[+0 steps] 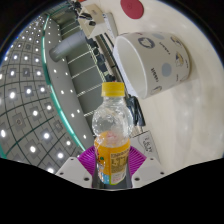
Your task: Pour water
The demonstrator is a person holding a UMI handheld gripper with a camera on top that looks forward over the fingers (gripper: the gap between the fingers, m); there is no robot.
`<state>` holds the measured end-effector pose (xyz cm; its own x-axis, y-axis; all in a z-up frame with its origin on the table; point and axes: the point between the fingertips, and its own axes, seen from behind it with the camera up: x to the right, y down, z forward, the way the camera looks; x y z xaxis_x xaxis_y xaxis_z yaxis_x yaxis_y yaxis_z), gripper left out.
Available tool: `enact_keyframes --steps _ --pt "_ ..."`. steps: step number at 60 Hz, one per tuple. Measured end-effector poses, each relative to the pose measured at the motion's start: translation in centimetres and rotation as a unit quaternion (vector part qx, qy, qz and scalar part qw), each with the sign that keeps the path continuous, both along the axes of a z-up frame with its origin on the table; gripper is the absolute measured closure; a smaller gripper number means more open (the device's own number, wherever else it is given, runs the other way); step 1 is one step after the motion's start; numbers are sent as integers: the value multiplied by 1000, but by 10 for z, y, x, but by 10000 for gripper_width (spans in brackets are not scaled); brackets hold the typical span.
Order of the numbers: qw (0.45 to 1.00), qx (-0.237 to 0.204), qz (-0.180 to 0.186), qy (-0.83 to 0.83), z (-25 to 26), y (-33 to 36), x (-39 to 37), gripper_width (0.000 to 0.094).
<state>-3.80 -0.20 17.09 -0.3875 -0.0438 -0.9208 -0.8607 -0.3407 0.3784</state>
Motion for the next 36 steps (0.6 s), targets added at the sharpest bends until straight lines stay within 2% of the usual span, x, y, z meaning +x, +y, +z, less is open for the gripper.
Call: enact_keyframes --steps 15,17,24,25,30,32,33,36 --pt "1000 -9 0 11 2 4 5 545" --pt "1000 -10 8 -6 6 -17 2 545" --pt "989 -8 24 -144 -2 -6 -11 545" --pt "985 -5 28 -168 8 -25 -9 546" --pt "940 17 28 -339 13 -13 -2 545" --pt "913 31 24 -406 24 -35 4 545" --pt "899 39 22 -436 20 -9 15 545" --pt "857 60 12 -512 39 -3 29 543"
